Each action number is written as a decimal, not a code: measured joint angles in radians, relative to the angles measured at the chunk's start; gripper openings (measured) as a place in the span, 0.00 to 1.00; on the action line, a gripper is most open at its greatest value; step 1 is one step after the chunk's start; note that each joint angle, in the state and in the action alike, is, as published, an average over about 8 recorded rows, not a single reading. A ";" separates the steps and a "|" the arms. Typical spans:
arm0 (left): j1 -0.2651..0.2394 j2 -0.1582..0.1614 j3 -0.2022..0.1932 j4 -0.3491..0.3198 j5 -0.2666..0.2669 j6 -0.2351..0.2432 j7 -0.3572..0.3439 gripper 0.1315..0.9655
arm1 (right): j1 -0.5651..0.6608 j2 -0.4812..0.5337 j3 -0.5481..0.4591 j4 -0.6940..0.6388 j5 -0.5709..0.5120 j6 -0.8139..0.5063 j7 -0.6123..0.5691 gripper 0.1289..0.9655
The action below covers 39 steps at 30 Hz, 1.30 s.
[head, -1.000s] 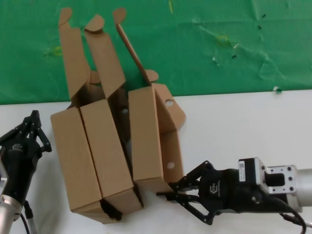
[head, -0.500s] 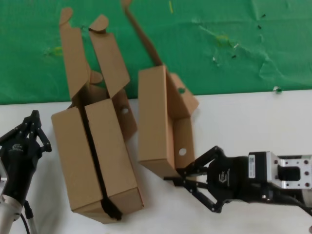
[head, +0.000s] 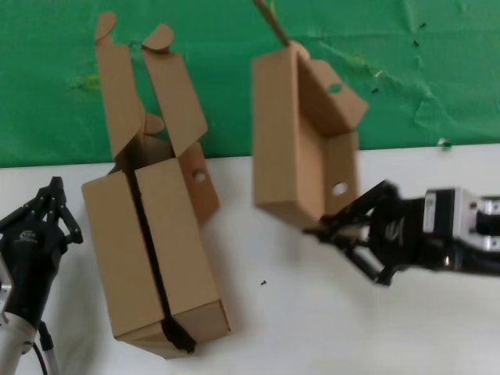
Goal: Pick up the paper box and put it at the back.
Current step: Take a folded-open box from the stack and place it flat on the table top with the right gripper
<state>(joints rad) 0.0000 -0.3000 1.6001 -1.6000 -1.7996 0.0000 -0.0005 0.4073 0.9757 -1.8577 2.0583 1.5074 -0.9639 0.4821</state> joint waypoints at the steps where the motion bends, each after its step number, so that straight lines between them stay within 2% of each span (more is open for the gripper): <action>1: 0.000 0.000 0.000 0.000 0.000 0.000 0.000 0.01 | 0.008 0.001 0.003 0.000 -0.034 -0.005 0.029 0.02; 9: 0.000 0.000 0.000 0.000 0.000 0.000 0.000 0.01 | 0.097 -0.051 -0.018 0.001 -0.391 -0.074 0.278 0.02; 14: 0.000 0.000 0.000 0.000 0.000 0.000 0.000 0.01 | 0.184 -0.097 -0.082 0.001 -0.642 -0.147 0.413 0.02; 19: 0.000 0.000 0.000 0.000 0.000 0.000 0.000 0.01 | 0.274 -0.169 -0.163 0.001 -0.890 -0.265 0.491 0.02; 24: 0.000 0.000 0.000 0.000 0.000 0.000 0.000 0.01 | 0.319 -0.273 -0.207 -0.001 -1.098 -0.391 0.484 0.02; 28: 0.000 0.000 0.000 0.000 0.000 0.000 0.000 0.01 | 0.330 -0.358 -0.227 -0.027 -1.211 -0.458 0.442 0.02; 33: 0.000 0.000 0.000 0.000 0.000 0.000 0.000 0.01 | 0.337 -0.448 -0.242 -0.108 -1.283 -0.478 0.381 0.02; 39: 0.000 0.000 0.000 0.000 0.000 0.000 0.000 0.01 | 0.339 -0.537 -0.245 -0.237 -1.334 -0.435 0.309 0.02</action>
<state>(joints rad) 0.0000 -0.3000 1.6000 -1.6000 -1.7996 0.0000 -0.0004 0.7462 0.4388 -2.1027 1.8211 0.1729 -1.3990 0.7915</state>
